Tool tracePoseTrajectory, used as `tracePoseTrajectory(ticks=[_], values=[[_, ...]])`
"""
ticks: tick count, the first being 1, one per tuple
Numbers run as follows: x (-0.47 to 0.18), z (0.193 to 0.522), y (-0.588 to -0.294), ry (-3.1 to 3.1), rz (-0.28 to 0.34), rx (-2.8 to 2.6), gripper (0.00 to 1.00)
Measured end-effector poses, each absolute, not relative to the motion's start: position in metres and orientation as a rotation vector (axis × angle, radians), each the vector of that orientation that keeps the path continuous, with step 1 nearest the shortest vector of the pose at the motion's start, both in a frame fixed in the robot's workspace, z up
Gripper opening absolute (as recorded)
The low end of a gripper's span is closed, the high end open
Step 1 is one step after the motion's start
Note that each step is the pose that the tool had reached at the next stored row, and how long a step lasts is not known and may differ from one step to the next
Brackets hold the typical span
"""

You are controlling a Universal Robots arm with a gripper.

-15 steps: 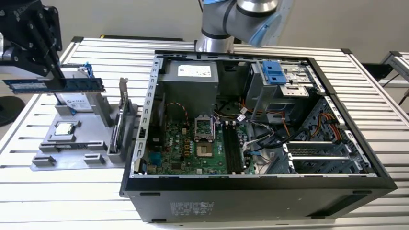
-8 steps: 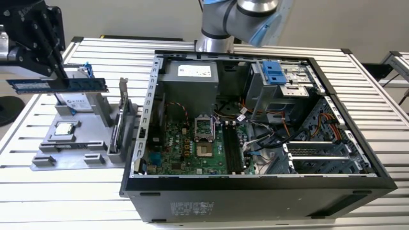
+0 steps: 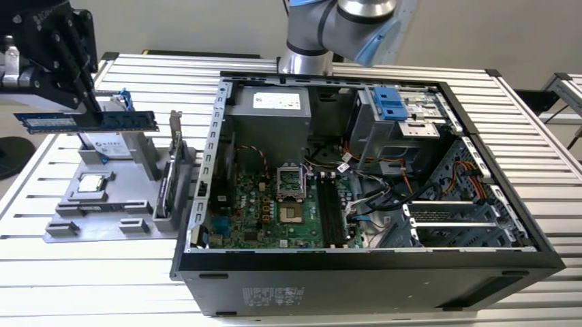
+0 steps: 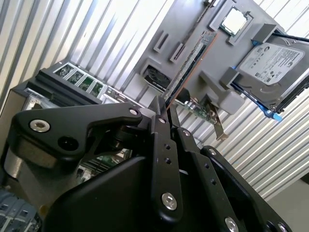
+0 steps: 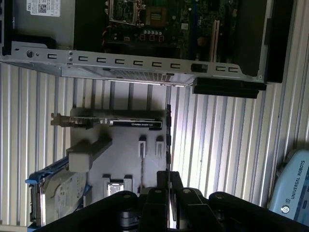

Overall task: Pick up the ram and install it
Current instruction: 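Pick up the ram and move it above insertion slot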

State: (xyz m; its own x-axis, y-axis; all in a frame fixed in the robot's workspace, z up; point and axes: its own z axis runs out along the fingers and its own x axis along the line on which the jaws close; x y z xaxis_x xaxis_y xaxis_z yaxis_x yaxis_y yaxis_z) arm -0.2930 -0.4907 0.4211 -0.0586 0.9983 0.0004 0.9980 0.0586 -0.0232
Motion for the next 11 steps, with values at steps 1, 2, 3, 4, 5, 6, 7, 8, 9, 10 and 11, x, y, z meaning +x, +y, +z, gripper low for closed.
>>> tracePoseTrajectory(ticks=[1,2,3,4,5,6,7,8,9,10,11], values=[[-0.2924,0.4211,-0.4907,-2.274,0.026,-2.144,0.00],[-0.2917,0.4212,-0.4907,-2.274,0.026,-2.144,0.00],[-0.2911,0.4212,-0.4907,-2.274,0.026,-2.144,0.00],[-0.2905,0.4211,-0.4907,-2.274,0.026,-2.144,0.00],[-0.2899,0.4211,-0.4907,-2.274,0.026,-2.144,0.00],[-0.2893,0.4211,-0.4907,-2.274,0.026,-2.144,0.00],[-0.2887,0.4212,-0.4907,-2.274,0.026,-2.144,0.00],[-0.2881,0.4211,-0.4907,-2.274,0.026,-2.144,0.00],[-0.2875,0.4212,-0.4907,-2.274,0.026,-2.144,0.00],[-0.2869,0.4211,-0.4907,-2.274,0.026,-2.144,0.00],[-0.2863,0.4211,-0.4907,-2.274,0.026,-2.144,0.00]])
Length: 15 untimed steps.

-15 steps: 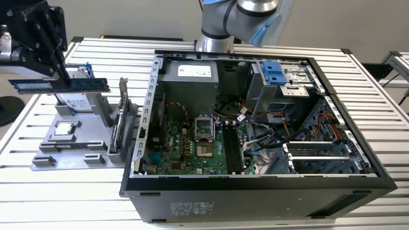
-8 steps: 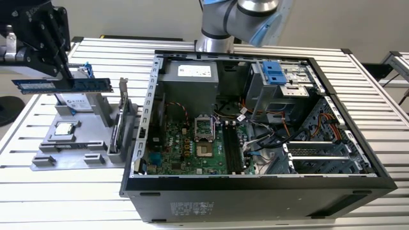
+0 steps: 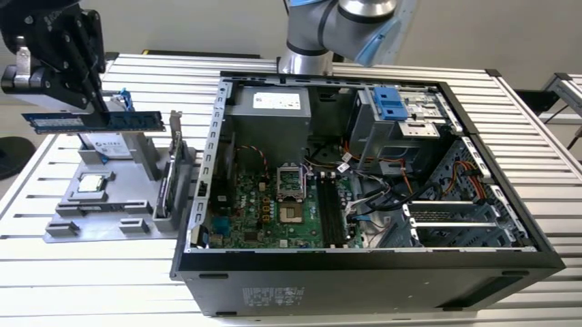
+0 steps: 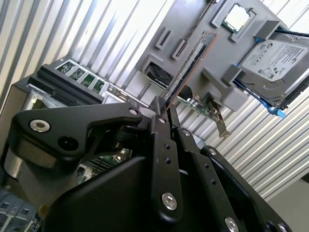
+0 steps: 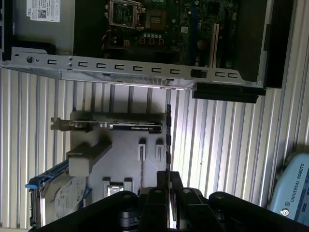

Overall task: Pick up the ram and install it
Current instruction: 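Pick up the ram and move it above insertion slot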

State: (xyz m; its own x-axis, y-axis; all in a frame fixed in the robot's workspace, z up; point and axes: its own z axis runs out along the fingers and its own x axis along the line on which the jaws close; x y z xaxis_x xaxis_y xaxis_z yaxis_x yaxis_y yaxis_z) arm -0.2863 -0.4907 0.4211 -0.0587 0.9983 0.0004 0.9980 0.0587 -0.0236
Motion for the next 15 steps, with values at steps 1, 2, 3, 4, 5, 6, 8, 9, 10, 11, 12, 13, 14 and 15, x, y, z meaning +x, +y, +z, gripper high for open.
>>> tracePoseTrajectory(ticks=[1,2,3,4,5,6,8,9,10,11,12,13,14,15], values=[[-0.286,0.421,-0.491,-2.274,0.027,-2.144,0.00],[-0.285,0.421,-0.491,-2.273,0.026,-2.144,0.00],[-0.285,0.421,-0.491,-2.273,0.026,-2.144,0.00],[-0.284,0.421,-0.491,-2.273,0.027,-2.144,0.00],[-0.283,0.421,-0.491,-2.273,0.027,-2.144,0.00],[-0.282,0.421,-0.491,-2.273,0.027,-2.144,0.00],[-0.281,0.421,-0.491,-2.273,0.027,-2.144,0.00],[-0.279,0.421,-0.491,-2.273,0.027,-2.144,0.00],[-0.278,0.421,-0.491,-2.273,0.027,-2.144,0.00],[-0.277,0.421,-0.491,-2.273,0.027,-2.144,0.00],[-0.276,0.421,-0.491,-2.273,0.027,-2.144,0.00],[-0.275,0.421,-0.491,-2.273,0.027,-2.144,0.00],[-0.273,0.421,-0.491,-2.273,0.028,-2.143,0.00],[-0.272,0.421,-0.491,-2.273,0.028,-2.143,0.00]])
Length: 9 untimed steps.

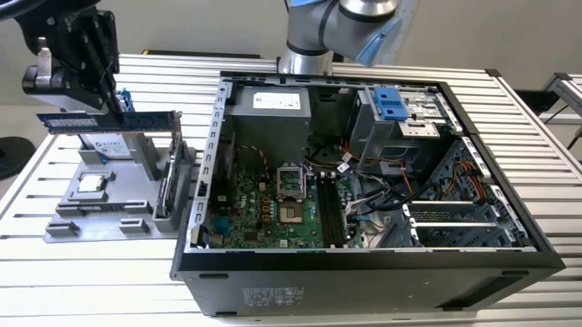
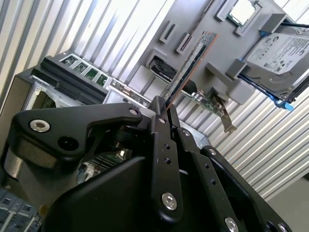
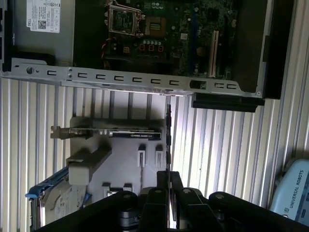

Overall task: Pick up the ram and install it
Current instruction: 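Pick up the ram and move it above insertion slot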

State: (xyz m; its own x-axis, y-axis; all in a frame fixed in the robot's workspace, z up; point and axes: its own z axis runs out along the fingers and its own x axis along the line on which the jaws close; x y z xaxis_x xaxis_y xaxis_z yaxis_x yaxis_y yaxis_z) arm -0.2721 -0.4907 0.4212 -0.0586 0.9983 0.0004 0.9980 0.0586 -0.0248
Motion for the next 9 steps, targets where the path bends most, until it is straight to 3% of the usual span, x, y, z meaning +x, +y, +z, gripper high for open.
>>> tracePoseTrajectory(ticks=[9], values=[[-0.2619,0.4211,-0.4907,-2.272,0.029,-2.143,0.00]])
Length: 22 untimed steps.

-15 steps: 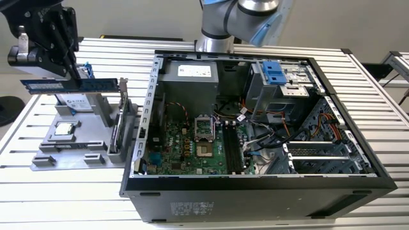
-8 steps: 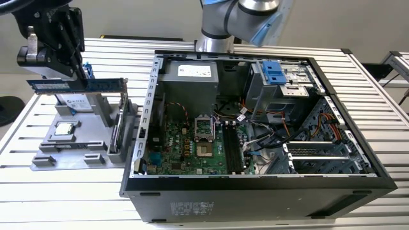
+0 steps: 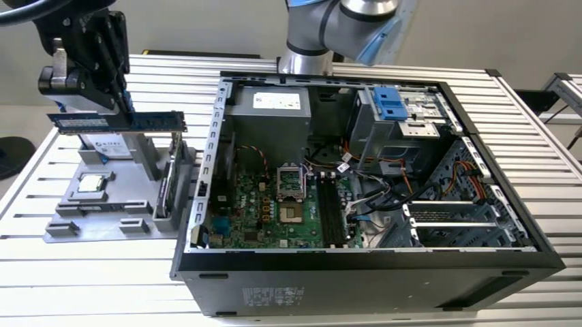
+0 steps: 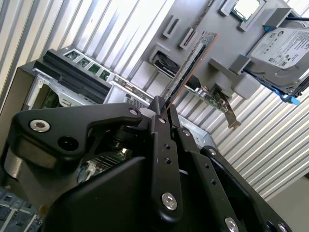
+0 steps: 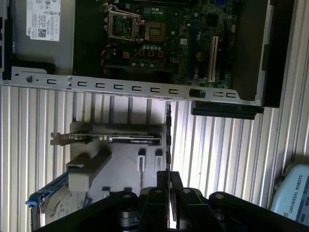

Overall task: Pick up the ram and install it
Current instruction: 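Pick up the ram and move it above insertion slot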

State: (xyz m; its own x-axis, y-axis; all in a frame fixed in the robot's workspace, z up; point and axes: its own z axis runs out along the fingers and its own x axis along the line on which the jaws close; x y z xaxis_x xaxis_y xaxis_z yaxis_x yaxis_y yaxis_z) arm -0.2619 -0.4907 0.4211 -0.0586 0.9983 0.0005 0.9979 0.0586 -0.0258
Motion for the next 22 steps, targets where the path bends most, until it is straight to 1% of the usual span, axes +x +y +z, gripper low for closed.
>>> tracePoseTrajectory(ticks=[22], values=[[-0.241,0.421,-0.491,-2.272,0.030,-2.142,0.00]])
